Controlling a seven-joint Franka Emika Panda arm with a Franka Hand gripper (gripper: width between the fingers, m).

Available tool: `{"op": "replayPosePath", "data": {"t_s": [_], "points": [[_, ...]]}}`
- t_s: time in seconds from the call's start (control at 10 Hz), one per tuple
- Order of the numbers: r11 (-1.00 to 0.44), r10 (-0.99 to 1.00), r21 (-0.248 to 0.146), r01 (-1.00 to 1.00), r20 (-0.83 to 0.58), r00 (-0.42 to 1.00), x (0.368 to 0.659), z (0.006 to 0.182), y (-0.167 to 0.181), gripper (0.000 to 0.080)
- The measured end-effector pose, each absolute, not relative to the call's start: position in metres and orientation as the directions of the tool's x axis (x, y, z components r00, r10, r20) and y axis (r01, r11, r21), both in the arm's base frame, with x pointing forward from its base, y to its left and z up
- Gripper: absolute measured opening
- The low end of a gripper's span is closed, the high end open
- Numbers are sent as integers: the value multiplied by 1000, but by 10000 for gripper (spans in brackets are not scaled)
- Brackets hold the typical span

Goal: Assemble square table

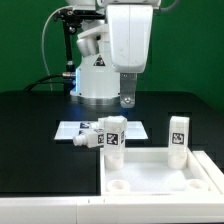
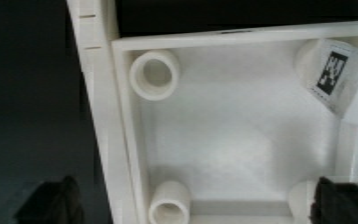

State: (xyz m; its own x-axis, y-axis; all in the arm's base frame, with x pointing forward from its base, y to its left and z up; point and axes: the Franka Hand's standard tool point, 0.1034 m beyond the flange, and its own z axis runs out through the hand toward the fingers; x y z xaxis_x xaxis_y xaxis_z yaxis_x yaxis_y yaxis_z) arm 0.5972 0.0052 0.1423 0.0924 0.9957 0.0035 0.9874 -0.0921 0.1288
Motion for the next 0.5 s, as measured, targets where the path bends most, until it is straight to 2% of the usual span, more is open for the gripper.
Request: {"op": "replayPosePath", "data": {"t_s": [0.1,0.3,0.4,0.5], "points": [[-53,998,120,991,-8,55,589,146,-6,649],[0,1000,93,996,-31,3,550,154,-44,649],[6,1000,86,996,-15,-5,524,150,-56,649],[-46,999,77,996,15,45,512,143,-55,649]]}}
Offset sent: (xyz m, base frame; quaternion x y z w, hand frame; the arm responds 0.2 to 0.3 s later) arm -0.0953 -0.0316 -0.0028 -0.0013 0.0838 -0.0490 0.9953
